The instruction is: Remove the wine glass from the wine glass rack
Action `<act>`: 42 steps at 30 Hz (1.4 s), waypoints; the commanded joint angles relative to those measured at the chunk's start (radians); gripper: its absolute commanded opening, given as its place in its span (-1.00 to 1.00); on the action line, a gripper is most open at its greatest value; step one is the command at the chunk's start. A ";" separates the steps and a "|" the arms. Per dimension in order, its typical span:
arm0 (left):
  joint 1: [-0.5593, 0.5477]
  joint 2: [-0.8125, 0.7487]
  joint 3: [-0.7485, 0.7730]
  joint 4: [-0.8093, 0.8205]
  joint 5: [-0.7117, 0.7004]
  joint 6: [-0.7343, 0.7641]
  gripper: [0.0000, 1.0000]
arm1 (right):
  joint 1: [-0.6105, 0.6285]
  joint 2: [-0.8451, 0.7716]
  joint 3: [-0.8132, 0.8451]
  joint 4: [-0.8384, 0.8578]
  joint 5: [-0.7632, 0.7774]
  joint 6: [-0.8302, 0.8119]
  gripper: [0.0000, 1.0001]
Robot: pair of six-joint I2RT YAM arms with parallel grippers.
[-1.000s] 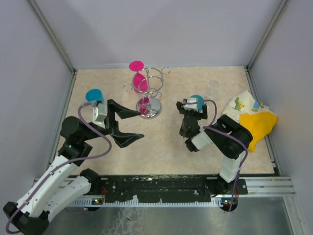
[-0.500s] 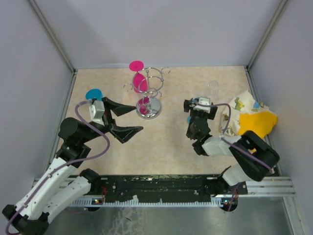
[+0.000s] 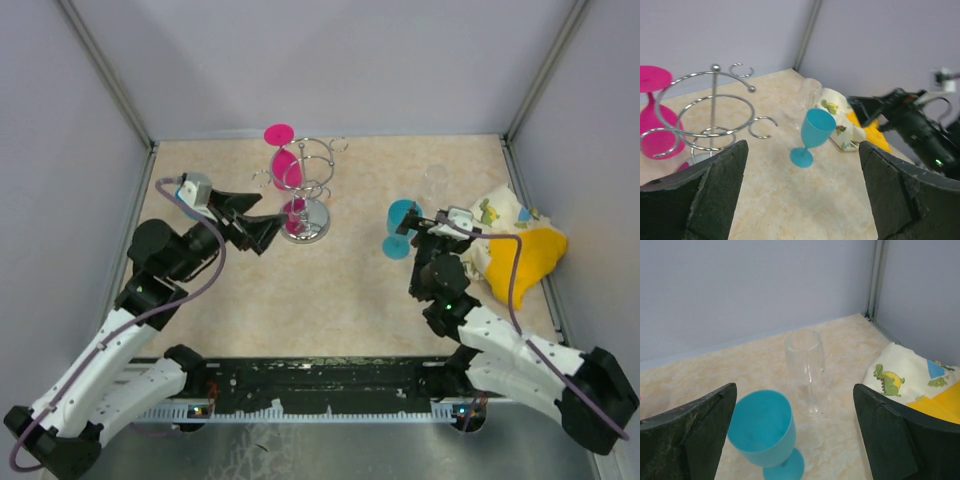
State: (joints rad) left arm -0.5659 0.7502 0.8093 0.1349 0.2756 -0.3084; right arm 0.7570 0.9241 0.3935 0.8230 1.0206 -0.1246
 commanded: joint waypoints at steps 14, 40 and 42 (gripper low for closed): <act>0.560 0.582 0.296 -0.111 0.256 -0.561 0.23 | 0.015 -0.376 0.185 -0.648 -0.206 0.227 0.98; 0.513 1.163 0.684 0.269 0.383 -0.791 0.12 | 0.015 -0.424 0.196 -0.737 -0.321 0.300 0.98; 0.506 1.182 0.717 0.259 0.381 -0.790 0.12 | 0.015 -0.429 0.197 -0.739 -0.321 0.300 0.98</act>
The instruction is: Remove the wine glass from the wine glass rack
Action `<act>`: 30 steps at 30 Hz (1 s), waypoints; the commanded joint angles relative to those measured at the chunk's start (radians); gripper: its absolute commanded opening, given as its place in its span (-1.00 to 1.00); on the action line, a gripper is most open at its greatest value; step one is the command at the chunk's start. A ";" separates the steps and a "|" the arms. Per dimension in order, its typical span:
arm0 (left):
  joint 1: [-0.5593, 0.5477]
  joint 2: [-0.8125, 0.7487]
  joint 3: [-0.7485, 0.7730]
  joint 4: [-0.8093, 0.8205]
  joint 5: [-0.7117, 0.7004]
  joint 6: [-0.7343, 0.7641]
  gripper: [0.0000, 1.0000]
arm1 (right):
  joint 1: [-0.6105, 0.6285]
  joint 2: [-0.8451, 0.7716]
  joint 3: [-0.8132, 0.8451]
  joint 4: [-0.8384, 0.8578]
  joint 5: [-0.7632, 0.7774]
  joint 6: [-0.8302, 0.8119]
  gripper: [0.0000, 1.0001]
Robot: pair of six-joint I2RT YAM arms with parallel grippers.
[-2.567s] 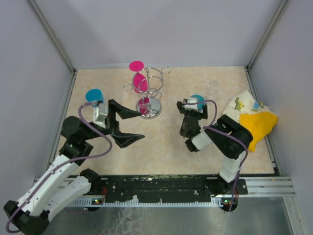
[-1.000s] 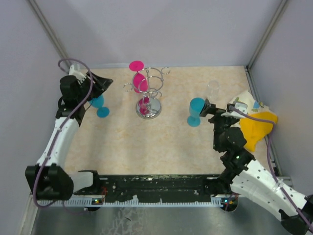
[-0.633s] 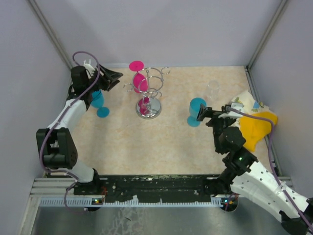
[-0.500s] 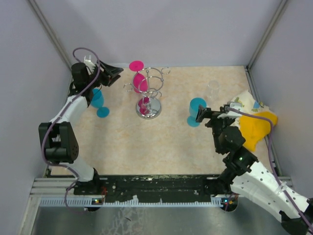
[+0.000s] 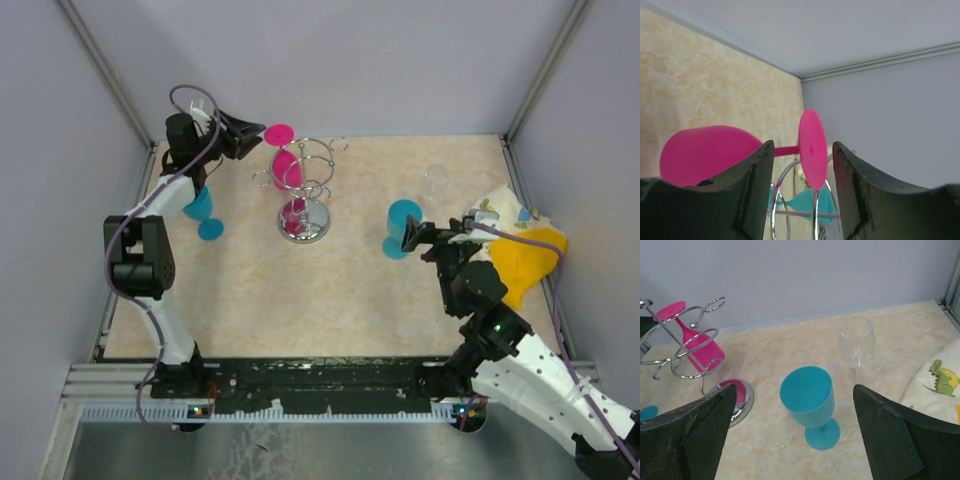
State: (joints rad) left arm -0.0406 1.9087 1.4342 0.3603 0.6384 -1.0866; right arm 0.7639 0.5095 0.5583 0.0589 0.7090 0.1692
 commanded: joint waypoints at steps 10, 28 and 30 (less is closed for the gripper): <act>-0.045 0.100 0.173 0.013 0.047 -0.026 0.08 | 0.008 -0.035 0.022 0.025 0.008 0.008 0.98; -0.041 0.020 0.131 0.049 -0.070 0.052 0.07 | 0.008 -0.074 -0.002 0.035 0.006 0.010 0.98; -0.042 0.019 0.125 0.045 -0.078 0.055 0.07 | 0.008 -0.077 -0.003 0.033 0.007 0.009 0.99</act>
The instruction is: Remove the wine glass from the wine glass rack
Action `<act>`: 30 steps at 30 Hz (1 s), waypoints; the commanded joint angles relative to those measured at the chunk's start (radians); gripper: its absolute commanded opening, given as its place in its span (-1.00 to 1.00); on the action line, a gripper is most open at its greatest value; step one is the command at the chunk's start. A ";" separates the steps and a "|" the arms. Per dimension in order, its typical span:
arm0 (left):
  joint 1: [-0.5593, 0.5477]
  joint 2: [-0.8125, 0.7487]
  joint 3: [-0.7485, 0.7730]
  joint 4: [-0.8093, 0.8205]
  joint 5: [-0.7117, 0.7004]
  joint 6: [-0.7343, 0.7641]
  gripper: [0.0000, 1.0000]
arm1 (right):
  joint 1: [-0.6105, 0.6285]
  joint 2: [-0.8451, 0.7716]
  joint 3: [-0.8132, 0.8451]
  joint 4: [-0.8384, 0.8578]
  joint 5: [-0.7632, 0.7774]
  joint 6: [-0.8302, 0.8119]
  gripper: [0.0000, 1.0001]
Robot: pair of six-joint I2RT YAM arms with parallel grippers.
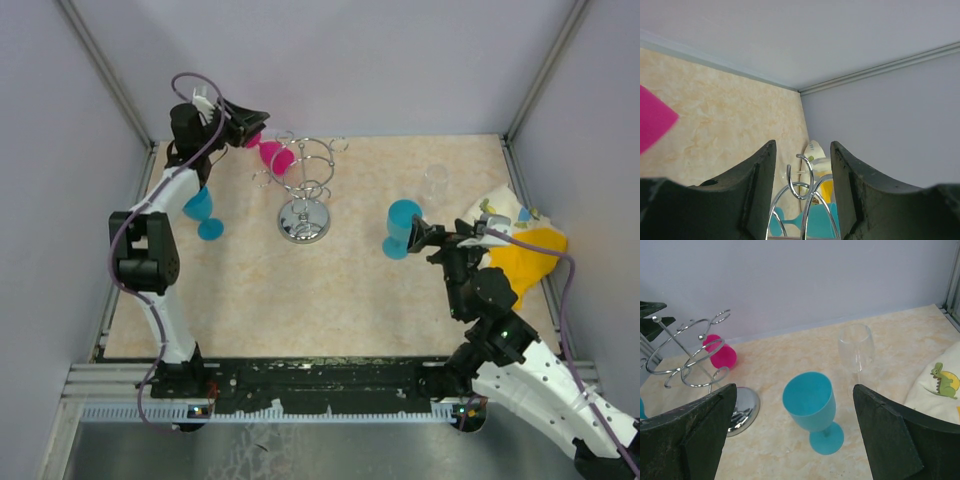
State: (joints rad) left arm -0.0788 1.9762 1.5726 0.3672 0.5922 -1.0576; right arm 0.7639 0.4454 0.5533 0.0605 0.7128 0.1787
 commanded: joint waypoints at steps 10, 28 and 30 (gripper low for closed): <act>0.004 -0.033 0.025 -0.079 -0.113 0.098 0.07 | 0.008 -0.011 -0.001 0.034 0.002 0.001 0.98; 0.066 0.336 0.819 -0.964 -0.524 0.316 0.40 | 0.008 -0.010 -0.011 0.027 0.012 0.004 0.99; 0.083 0.334 0.791 -0.971 -0.545 0.335 0.40 | 0.008 -0.009 -0.017 0.035 0.012 0.004 0.99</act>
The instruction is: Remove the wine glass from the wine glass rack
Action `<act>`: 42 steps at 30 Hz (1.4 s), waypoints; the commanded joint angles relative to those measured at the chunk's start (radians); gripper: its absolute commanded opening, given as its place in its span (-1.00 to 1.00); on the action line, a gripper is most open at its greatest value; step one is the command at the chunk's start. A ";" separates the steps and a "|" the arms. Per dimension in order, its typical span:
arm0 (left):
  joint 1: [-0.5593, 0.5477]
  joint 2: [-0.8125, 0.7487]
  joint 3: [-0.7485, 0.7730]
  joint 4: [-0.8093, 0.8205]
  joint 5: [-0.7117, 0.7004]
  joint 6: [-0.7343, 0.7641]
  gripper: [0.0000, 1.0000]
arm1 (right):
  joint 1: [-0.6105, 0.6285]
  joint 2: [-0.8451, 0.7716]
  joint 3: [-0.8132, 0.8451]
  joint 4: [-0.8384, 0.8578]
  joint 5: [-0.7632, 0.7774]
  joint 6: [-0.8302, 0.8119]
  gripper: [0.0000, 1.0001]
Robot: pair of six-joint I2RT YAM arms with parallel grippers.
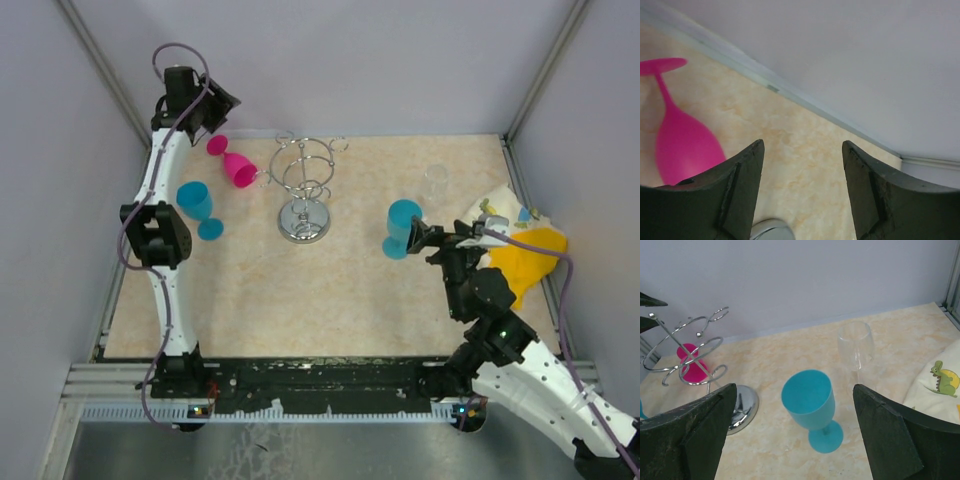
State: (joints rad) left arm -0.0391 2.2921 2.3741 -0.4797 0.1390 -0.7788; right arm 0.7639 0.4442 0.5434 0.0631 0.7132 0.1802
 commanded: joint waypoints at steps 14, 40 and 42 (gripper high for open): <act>0.143 0.049 -0.064 -0.180 -0.170 0.181 0.41 | 0.008 -0.003 -0.049 0.057 0.020 0.011 0.98; 0.184 0.265 -0.082 -0.138 -0.058 0.255 -0.16 | 0.008 -0.030 -0.108 0.085 0.090 -0.010 0.99; 0.190 0.270 -0.092 -0.130 -0.034 0.254 -0.32 | 0.008 -0.033 -0.112 0.090 0.094 -0.011 0.99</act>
State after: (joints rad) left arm 0.1371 2.5290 2.2898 -0.6170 0.0547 -0.5461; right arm 0.7639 0.4301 0.4355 0.0944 0.7746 0.1833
